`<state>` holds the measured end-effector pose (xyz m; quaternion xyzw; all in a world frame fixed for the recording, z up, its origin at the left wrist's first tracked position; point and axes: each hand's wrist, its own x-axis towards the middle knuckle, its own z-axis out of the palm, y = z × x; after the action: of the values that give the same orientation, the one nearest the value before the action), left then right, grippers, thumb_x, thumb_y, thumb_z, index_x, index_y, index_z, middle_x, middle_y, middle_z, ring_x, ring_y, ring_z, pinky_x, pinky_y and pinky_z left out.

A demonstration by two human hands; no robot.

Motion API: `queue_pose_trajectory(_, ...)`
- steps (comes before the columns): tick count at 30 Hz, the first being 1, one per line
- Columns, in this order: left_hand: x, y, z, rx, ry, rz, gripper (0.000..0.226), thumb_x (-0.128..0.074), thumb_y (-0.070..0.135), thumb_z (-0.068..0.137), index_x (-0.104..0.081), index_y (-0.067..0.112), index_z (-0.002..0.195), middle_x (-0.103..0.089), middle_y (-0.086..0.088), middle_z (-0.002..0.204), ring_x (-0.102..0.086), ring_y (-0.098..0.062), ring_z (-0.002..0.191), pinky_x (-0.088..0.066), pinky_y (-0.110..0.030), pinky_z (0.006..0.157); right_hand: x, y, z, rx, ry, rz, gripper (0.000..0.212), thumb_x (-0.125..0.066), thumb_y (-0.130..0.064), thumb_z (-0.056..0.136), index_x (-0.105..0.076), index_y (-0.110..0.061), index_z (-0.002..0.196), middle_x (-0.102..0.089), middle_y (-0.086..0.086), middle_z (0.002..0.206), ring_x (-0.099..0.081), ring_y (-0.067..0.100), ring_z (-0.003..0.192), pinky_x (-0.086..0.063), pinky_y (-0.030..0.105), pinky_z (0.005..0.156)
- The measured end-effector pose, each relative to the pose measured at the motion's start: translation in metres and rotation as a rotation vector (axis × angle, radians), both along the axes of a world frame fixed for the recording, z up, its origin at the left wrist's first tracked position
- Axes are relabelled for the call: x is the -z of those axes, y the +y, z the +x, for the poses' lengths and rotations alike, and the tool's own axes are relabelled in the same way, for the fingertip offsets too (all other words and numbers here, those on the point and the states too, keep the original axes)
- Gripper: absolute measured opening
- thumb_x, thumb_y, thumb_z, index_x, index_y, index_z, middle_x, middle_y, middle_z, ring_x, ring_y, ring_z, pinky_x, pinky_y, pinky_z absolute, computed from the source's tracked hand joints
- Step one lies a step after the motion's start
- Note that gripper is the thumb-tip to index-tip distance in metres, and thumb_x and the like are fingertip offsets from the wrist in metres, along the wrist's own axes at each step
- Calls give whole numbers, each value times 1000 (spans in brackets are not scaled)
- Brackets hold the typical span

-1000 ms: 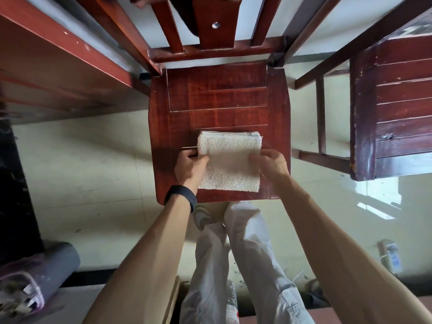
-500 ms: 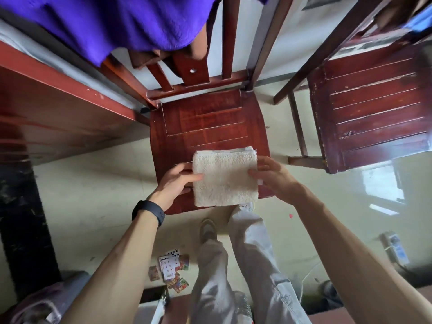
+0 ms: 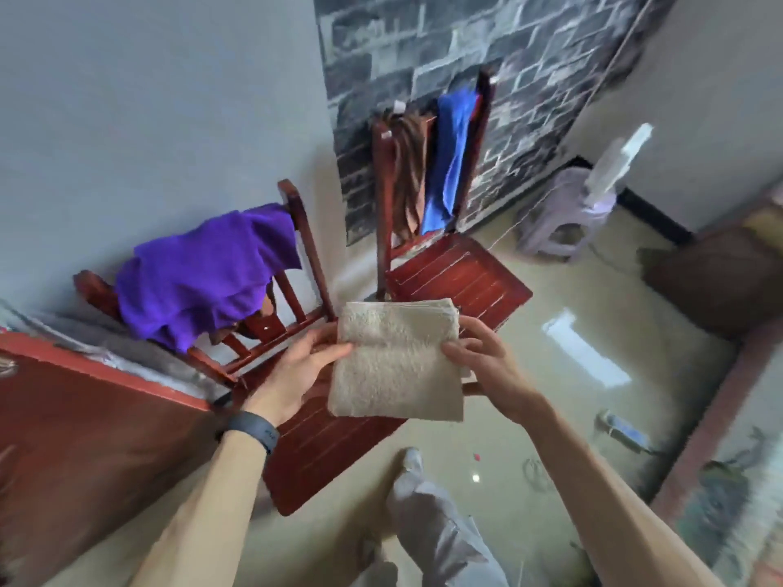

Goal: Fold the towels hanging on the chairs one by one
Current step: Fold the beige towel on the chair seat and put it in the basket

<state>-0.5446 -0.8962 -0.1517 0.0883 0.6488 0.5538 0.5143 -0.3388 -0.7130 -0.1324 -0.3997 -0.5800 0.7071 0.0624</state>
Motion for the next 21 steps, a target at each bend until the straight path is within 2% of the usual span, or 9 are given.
queue_pose_trajectory(3,-53,44,20,158,59,86,34,-68,12,90,-64,31,118,-73,-7,110,-72,-20,96,-58,-38,72,-48,10,49,134,72,55,31,-64,-14,96,-67,-40,113,-65,4,92,-71,12,86,-60,39,65)
queue_pose_trajectory(5,-79,79,36,261,103,122,36,-70,13,89,-64,34,118,-73,-9,107,-71,-25,95,-58,-40,74,-72,21,80,235,107,78,29,-61,-12,97,-65,-33,117,-63,9,98,-69,11,86,-59,35,62)
queue_pose_trajectory(7,-99,116,57,338,135,157,34,-69,12,89,-65,34,115,-73,-6,101,-71,-23,90,-57,-37,71,-90,35,110,331,131,111,28,-61,-11,98,-64,-29,119,-63,12,100,-68,12,86,-58,34,61)
queue_pose_trajectory(9,-114,154,79,394,156,176,30,-68,12,90,-66,32,112,-73,-7,100,-71,-21,86,-57,-34,67,-103,50,136,422,152,144,30,-61,-10,98,-63,-28,122,-66,13,100,-70,16,89,-58,36,62)
queue_pose_trajectory(12,-129,215,108,513,163,204,31,-68,15,91,-64,29,118,-72,-13,110,-71,-25,93,-59,-39,72,-115,83,171,542,176,201,32,-62,-11,97,-66,-31,121,-71,14,103,-72,21,94,-60,41,64)
queue_pose_trajectory(17,-154,327,157,663,178,254,32,-68,16,91,-61,25,121,-71,-8,104,-72,-18,80,-57,-34,64,-125,163,229,673,200,272,31,-66,-16,95,-67,-32,122,-73,13,105,-71,27,102,-62,48,71)
queue_pose_trajectory(19,-161,375,178,714,173,272,30,-67,17,92,-61,25,120,-72,-8,102,-72,-19,81,-57,-34,63,-129,201,249,705,219,296,31,-66,-18,95,-65,-31,123,-73,12,107,-71,25,101,-62,47,69)
queue_pose_trajectory(21,-166,425,198,733,170,282,34,-68,17,91,-60,22,124,-73,-8,102,-72,-21,83,-57,-34,63,-134,240,268,752,225,310,32,-67,-17,95,-65,-30,124,-72,13,106,-72,23,94,-60,39,60)
